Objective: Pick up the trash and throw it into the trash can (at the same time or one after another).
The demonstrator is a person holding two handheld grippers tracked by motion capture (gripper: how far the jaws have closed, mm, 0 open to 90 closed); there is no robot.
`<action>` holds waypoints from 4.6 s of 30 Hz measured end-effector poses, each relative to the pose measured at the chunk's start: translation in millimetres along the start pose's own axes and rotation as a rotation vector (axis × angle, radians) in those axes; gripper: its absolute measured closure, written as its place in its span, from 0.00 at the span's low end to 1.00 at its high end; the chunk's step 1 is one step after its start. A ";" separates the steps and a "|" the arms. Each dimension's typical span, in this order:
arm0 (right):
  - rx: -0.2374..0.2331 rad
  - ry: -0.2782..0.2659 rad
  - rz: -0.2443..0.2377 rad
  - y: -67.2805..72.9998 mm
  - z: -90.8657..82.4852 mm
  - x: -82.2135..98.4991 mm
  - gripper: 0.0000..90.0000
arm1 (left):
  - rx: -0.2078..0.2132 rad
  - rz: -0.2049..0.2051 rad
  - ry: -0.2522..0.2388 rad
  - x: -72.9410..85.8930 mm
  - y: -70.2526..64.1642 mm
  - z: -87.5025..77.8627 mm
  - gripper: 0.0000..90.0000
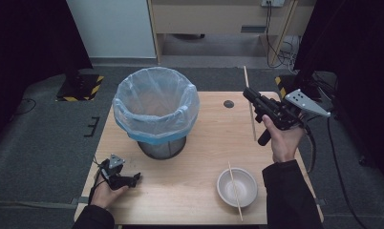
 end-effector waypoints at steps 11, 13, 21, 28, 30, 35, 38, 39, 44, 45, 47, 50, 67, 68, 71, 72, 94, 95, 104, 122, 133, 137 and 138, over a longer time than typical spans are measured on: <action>-0.016 -0.021 -0.019 8.1 22.9 -14.3 0.95 | 0.001 0.001 0.000 -0.1 -0.1 0.2 0.00; -0.016 -0.025 -0.020 9.1 27.0 -17.1 0.95 | 0.001 0.001 0.000 -0.1 -0.1 0.1 0.00; -0.033 -0.040 -0.033 17.7 44.9 -27.5 0.95 | 0.002 0.002 0.000 -0.1 -0.2 0.1 0.00; -0.055 -0.039 -0.042 29.2 64.7 -30.6 0.95 | 0.002 0.002 0.000 -0.1 -0.3 0.1 0.00; -0.061 -0.038 -0.045 32.7 70.3 -30.9 0.95 | 0.003 0.003 0.000 -0.1 -0.3 0.2 0.00; -0.068 -0.042 -0.046 38.7 83.8 -32.9 0.95 | 0.003 0.004 0.000 -0.1 -0.4 0.1 0.00; -0.072 -0.045 -0.049 42.3 91.6 -33.7 0.95 | 0.003 0.002 -0.002 -0.3 -0.6 0.3 0.00; -0.075 -0.047 -0.047 43.7 94.0 -33.9 0.95 | 0.004 0.003 -0.002 -0.3 -0.7 0.4 0.00; -0.085 -0.052 -0.044 49.1 105.6 -35.1 0.95 | 0.004 0.003 -0.002 -0.4 -0.8 0.4 0.00; -0.087 -0.054 -0.045 50.2 107.8 -35.4 0.95 | 0.003 0.003 -0.004 -0.4 -0.8 0.5 0.00; -0.091 -0.055 -0.045 52.5 112.2 -36.1 0.95 | 0.003 0.003 -0.004 -0.4 -0.8 0.5 0.00; -0.097 -0.062 -0.036 55.2 118.5 -36.3 0.95 | 0.003 0.003 -0.003 -0.4 -0.8 0.5 0.00; -0.147 -0.084 -0.025 76.1 145.8 -37.0 0.95 | 0.004 0.003 -0.003 -0.5 -0.9 0.6 0.00; -0.147 -0.082 -0.030 77.8 148.4 -36.7 0.95 | 0.004 0.003 -0.004 -0.5 -0.9 0.7 0.00; -0.157 -0.080 -0.028 82.5 154.8 -35.3 0.95 | 0.003 0.003 -0.004 -0.5 -0.9 0.6 0.00; -0.162 -0.079 -0.028 84.5 157.3 -34.5 0.95 | 0.003 0.003 -0.003 -0.5 -0.8 0.6 0.00; -0.193 -0.044 0.001 112.2 211.0 11.9 0.94 | 0.005 0.005 -0.003 -0.6 -0.9 0.7 0.00; -0.194 -0.043 0.005 112.9 212.7 13.4 0.91 | 0.005 0.005 -0.002 -0.6 -0.9 0.7 0.00; -0.181 -0.013 0.007 111.4 218.2 20.1 0.67 | 0.005 0.005 -0.003 -0.6 -0.9 0.7 0.00; -0.135 0.065 -0.083 76.0 129.3 0.9 0.49 | 0.005 0.004 -0.003 -0.6 -1.0 0.7 0.00; -0.052 0.157 -0.082 36.1 42.4 37.3 0.47 | 0.005 0.006 -0.002 -0.5 -0.9 0.6 0.00; -0.016 0.170 -0.051 23.2 17.1 52.7 0.44 | 0.004 0.005 -0.002 -0.5 -1.1 0.6 0.00; -0.005 0.172 -0.041 20.3 11.2 56.9 0.44 | 0.004 0.005 -0.002 -0.5 -1.1 0.6 0.00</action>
Point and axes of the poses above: each handheld gripper's, and its own axes: z roughly forward along the jaws, x roughly out of its underside, y roughly to its left, the point moved 7 cm from there along z, roughly forward along the jaws, and after that the axes turned 5 degrees about -y, right-handed, at the moved point
